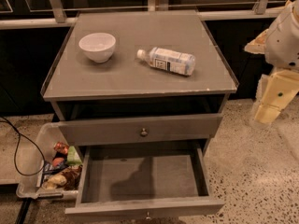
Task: Close middle drawer
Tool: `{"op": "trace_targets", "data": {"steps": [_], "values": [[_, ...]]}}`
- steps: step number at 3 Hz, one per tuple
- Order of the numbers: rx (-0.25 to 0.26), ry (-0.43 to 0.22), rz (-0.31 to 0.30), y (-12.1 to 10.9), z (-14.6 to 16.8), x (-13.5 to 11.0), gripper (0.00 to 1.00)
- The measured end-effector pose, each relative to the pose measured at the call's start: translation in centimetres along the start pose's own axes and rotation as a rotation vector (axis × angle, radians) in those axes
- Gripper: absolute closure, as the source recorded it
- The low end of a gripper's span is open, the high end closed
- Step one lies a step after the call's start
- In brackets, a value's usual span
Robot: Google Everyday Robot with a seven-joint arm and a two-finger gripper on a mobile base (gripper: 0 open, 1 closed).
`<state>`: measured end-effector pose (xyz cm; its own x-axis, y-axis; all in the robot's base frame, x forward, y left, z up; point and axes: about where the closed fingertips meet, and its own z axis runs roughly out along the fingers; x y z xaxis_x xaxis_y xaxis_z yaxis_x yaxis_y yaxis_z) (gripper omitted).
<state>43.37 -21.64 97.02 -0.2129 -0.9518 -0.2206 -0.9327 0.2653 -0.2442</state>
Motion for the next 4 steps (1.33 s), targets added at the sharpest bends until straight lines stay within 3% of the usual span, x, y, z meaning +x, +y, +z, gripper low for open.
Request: {"op": "trace_targets", "data": {"steps": [1,2,3,4], "values": [[-0.006,-0.040,-0.011,2.0,1.6,0.8,0.00],[-0.052,-0.123,-0.036,5.4,5.8,2.2,0.19],[-0.136,-0.161,-0.062,9.0,10.2,2.8,0.41],[-0.149,-0.157,-0.065,9.6,10.6,3.0,0.65]]}}
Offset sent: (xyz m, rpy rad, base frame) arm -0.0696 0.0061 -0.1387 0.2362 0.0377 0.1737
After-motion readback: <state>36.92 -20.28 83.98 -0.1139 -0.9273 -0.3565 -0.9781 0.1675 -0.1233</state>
